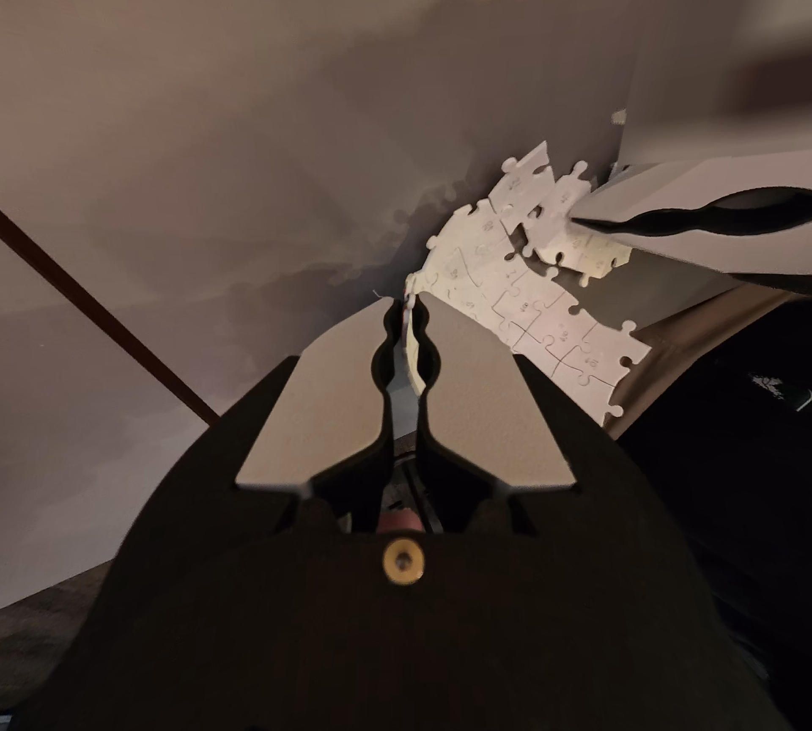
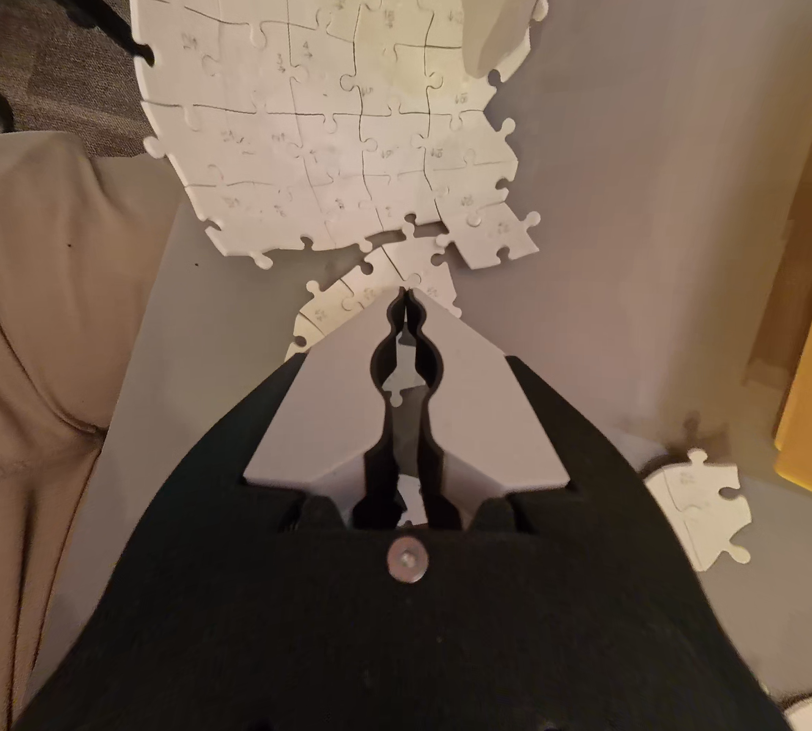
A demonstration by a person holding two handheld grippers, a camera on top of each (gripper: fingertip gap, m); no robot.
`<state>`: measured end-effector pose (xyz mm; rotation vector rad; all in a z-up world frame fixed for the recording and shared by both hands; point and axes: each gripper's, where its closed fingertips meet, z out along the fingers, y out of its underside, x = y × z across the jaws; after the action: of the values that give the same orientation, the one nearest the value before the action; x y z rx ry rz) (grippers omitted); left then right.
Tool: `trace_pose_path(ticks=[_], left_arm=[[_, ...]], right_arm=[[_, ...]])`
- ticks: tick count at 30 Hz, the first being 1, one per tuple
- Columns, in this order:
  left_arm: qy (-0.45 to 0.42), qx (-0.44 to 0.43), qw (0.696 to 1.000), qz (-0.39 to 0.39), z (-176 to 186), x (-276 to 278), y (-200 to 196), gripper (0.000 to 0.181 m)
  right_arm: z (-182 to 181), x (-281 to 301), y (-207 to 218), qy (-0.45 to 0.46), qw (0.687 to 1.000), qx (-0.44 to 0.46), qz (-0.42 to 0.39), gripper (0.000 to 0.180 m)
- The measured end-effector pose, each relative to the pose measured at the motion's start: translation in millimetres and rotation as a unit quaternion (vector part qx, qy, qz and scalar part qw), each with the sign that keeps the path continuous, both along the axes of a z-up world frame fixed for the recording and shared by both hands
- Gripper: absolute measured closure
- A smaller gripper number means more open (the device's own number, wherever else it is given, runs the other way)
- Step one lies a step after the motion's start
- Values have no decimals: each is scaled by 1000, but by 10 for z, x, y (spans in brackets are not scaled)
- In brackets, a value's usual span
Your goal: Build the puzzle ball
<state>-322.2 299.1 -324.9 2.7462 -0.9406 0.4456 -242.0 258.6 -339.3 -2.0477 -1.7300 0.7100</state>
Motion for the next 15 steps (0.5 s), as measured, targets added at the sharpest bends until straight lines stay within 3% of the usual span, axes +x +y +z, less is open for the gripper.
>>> trace_pose_path(ticks=[15], left_arm=[[10, 2, 1000, -7, 5, 30, -19, 176]], right_arm=[[-3, -57, -8, -5, 1000, 23, -14, 180]])
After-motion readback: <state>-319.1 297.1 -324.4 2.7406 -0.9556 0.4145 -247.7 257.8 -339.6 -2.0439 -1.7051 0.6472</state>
